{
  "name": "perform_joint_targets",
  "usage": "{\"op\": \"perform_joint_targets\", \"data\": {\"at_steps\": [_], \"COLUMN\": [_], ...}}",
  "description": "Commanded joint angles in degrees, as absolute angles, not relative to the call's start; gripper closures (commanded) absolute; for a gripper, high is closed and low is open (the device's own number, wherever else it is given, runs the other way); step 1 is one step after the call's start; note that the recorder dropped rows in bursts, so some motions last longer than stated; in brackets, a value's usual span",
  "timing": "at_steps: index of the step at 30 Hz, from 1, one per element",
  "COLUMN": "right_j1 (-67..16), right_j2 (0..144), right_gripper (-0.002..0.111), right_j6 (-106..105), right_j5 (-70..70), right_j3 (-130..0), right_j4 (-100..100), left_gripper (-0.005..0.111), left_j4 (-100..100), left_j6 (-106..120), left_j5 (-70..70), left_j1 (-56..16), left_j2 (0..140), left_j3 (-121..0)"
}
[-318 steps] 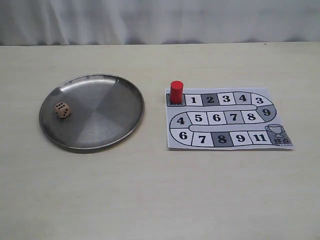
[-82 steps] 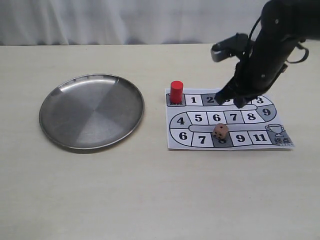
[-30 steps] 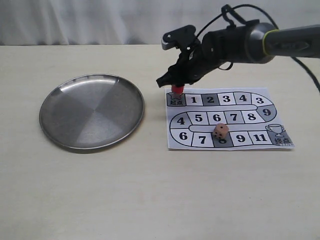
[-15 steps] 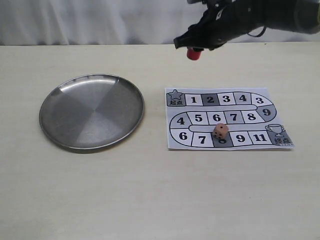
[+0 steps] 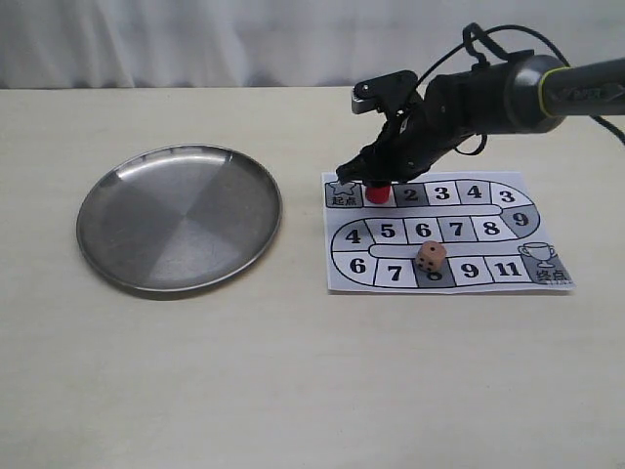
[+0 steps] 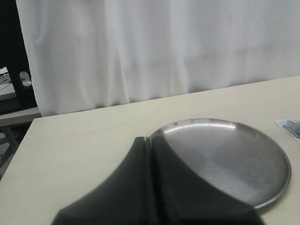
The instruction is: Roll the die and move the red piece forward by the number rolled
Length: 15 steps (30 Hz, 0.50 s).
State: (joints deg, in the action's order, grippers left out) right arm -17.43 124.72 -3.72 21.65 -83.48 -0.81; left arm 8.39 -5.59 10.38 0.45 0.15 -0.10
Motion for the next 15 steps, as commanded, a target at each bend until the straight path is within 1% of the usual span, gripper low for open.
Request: {"op": "perform_joint_targets", "data": {"at_steps": [1,3,4,5,6,8,11,12,13,14,15], "right_j1": [-17.2,-17.2,-17.2,-17.2,-17.2,-17.2,-17.2,-17.2,-17.2,-17.2,-17.2], "right_j2": [124.6,124.2,123.5,123.1,121.1,116.5,107.9,104.7,101.1,97.4,93.3], "right_gripper": [0.099,0.089,0.073,0.064,0.05,0.04,0.033,0.034,0.039,0.049,0.064], "right_j6": [-3.5,-3.4,-3.4,-3.4,-3.2,-3.2,-1.9,-1.9,-2.7,-3.8,-4.1], "right_j5": [22.7,22.7,22.7,22.7,22.6,21.1,20.6,21.7,23.0,24.3,24.9], "right_j3": [-83.3,-83.3,-83.3,-83.3,-83.3,-83.3,-83.3,-83.3,-83.3,-83.1,-82.4], "right_j4": [-0.7,-0.7,-0.7,-0.7,-0.7,-0.7,-0.7,-0.7,-0.7,-0.7,-0.7], "left_gripper": [0.107,0.107,0.107,0.107,0.107,0.107,0.107,0.107,0.107,0.107,0.107], "left_j4": [8.3,8.3,8.3,8.3,8.3,8.3,8.3,8.3,8.3,8.3,8.3], "left_j6": [-5.6,-5.6,-5.6,-5.6,-5.6,-5.6,-5.6,-5.6,-5.6,-5.6,-5.6], "left_j5": [9.9,9.9,9.9,9.9,9.9,9.9,9.9,9.9,9.9,9.9,9.9], "left_j1": [0.0,0.0,0.0,0.0,0.0,0.0,0.0,0.0,0.0,0.0,0.0], "left_j2": [0.0,0.0,0.0,0.0,0.0,0.0,0.0,0.0,0.0,0.0,0.0], "left_j3": [0.0,0.0,0.0,0.0,0.0,0.0,0.0,0.0,0.0,0.0,0.0]}}
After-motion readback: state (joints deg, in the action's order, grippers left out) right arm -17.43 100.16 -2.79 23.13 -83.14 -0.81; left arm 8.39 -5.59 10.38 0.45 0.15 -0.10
